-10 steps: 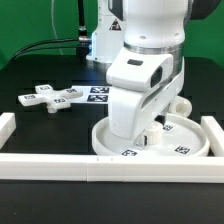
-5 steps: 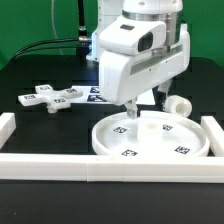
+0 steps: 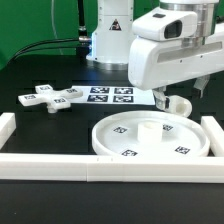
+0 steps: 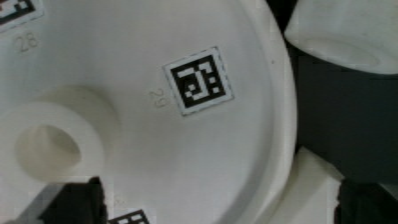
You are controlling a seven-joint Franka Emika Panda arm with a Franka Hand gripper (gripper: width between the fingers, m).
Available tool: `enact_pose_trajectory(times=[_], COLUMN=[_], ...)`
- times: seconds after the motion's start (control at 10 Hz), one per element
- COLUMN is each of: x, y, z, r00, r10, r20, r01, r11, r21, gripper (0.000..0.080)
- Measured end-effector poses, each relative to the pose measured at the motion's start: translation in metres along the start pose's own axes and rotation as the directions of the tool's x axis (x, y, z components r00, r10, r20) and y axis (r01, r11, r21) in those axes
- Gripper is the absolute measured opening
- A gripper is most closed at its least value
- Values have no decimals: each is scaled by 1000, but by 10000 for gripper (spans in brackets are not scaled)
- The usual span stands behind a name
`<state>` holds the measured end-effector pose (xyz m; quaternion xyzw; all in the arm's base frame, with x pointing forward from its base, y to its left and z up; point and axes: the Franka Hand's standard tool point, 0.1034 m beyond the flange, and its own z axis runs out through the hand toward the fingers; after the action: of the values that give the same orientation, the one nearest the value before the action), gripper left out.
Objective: Assemble round table
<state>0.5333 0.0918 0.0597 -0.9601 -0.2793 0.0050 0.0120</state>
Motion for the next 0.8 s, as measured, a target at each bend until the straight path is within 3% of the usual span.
enact_pose_trajectory(times=[0.3, 0.4, 0.5, 0.7, 0.8], x=[-1, -8, -4, -21, -19], y=[-2, -10, -14, -37, -44], z=[0, 0, -1, -1, -2], r00=[1000, 991, 981, 903, 863], r10=[-1, 3, 21, 210, 213], r20=[25, 136, 192, 376, 457], r01=[0, -9, -32, -234, -247], r11=[1000, 999, 998, 972, 969], r21=[9, 41, 54, 18, 14], gripper=[649, 649, 649, 649, 649])
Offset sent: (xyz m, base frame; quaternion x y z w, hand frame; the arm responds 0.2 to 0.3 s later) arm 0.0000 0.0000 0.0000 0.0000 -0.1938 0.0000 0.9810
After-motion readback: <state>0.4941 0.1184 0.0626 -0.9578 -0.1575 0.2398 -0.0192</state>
